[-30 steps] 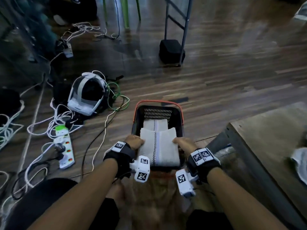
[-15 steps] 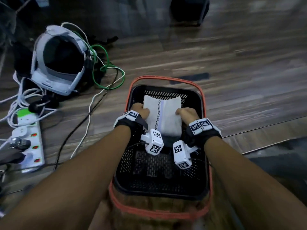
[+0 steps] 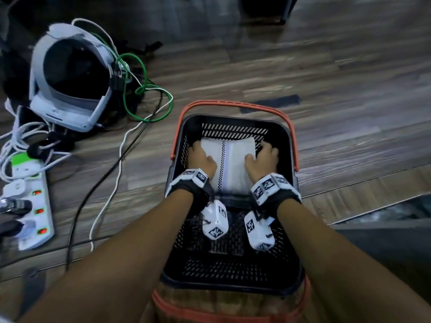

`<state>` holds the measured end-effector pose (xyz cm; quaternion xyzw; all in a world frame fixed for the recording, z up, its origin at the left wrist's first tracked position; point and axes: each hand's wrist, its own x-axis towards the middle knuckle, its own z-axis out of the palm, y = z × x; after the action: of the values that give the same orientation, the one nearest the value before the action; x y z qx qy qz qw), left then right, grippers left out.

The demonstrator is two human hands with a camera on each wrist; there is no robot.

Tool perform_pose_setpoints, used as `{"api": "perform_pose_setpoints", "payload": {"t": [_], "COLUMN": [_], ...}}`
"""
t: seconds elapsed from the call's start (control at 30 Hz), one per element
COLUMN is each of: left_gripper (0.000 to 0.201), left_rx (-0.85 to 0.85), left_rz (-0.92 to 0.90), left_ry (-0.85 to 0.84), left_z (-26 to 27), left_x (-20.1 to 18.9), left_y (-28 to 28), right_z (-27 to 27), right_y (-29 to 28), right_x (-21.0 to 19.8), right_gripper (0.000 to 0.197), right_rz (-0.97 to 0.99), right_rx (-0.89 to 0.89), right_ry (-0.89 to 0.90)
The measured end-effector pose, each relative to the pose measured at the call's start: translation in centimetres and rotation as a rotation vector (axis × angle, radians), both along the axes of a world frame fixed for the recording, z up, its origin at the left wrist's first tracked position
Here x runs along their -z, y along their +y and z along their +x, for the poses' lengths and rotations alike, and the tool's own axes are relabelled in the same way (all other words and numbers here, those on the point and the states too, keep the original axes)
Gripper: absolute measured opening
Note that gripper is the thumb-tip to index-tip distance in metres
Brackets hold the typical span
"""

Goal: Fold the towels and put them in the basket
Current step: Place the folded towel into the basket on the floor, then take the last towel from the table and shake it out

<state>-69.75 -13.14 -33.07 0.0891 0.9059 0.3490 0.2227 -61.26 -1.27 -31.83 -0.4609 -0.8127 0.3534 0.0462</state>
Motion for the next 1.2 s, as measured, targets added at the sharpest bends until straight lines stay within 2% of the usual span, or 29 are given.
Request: {"api": "perform_pose_setpoints", "payload": {"t": [0.1,0.17,0.27,0.4,0.5,0.63,0.77,0.87,0.93,1.03,1.2], "left_gripper": [0.059,0.058,0.056,0.056,0.057,0.058,0.058,0.046,0.040,0.045,0.044], "left_rx": [0.194,0.306,0.361,0.370,0.350,0.394,0.540,0.679,0.759,0.813,0.745], "left_rz": [-0.100,-0.197,-0.258,-0.286,-0.261,-0.291,-0.452,-0.610,-0.626,-0.593,-0.479], "left_ry": [0.266,0.321,0.289,0.366,0.379,0.320,0.138,0.059,0.027,0.084,0.271], "left_z": [1.2,1.4,1.9,3.1,3.1,2.9,2.8,3.2,4.0,5.5,8.4], "left_x": [0.6,1.7,3.8,6.9,7.9,6.7,2.4,-2.8,-6.8,-13.1,-25.2], "left_y": [0.1,0.1,-0.3,-0.8,-0.8,-0.7,-1.1,-1.5,-2.0,-3.5,-5.1], "right_z": [0.0,-0.1,0.4,1.4,1.1,1.1,1.6,2.6,4.0,7.0,13.0], "right_y": [-1.6,-2.1,-2.6,-3.2,-3.2,-2.9,-2.1,-1.6,-1.9,-2.8,-2.8], "right_x": [-0.1,1.3,4.1,7.2,7.7,6.3,2.5,-2.0,-5.6,-11.5,-24.0], "right_gripper": [0.054,0.054,0.057,0.059,0.061,0.059,0.058,0.042,0.040,0.043,0.036], "right_rz": [0.483,0.603,0.561,0.498,0.498,0.415,0.248,0.142,0.077,0.067,0.108], "right_rx": [-0.268,-0.379,-0.368,-0.351,-0.354,-0.400,-0.528,-0.650,-0.749,-0.873,-0.759], "right_ry": [-0.035,-0.071,-0.148,-0.172,-0.140,-0.182,-0.379,-0.497,-0.582,-0.660,-0.554]}}
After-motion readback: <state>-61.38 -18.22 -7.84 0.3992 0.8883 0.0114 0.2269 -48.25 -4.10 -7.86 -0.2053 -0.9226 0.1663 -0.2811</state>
